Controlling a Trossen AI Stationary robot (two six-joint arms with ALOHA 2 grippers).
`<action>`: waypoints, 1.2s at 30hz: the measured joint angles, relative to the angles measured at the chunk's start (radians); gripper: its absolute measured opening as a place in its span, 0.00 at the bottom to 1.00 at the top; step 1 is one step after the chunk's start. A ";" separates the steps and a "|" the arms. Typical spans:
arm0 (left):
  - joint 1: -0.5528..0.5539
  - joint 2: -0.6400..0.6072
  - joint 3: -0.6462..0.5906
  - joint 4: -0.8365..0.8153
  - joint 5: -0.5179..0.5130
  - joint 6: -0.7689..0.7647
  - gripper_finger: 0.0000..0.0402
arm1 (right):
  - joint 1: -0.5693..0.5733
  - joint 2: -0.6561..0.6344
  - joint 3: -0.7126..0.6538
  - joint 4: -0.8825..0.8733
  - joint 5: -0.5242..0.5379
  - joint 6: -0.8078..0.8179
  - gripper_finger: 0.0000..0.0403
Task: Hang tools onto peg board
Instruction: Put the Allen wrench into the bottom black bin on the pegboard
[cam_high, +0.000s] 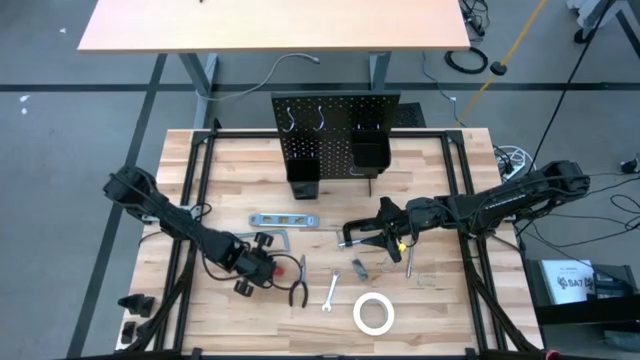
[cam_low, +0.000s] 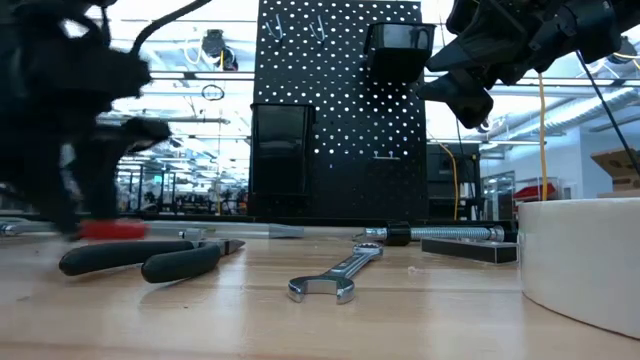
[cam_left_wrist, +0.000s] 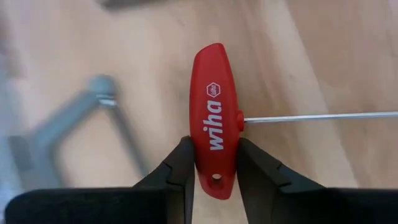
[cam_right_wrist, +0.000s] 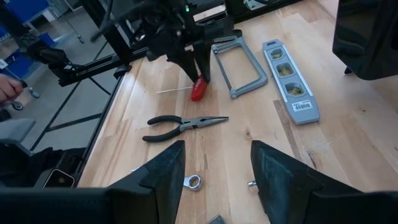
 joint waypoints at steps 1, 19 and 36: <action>0.001 -0.007 0.017 -0.018 -0.024 0.000 0.22 | 0.000 0.000 0.000 0.000 0.000 0.000 0.44; 0.000 -0.018 0.270 -0.167 -0.615 0.159 0.23 | 0.000 0.000 0.000 0.000 0.000 0.001 0.44; 0.075 -0.094 0.279 -0.169 -0.958 0.298 0.23 | 0.000 0.000 0.000 0.000 0.003 0.004 0.44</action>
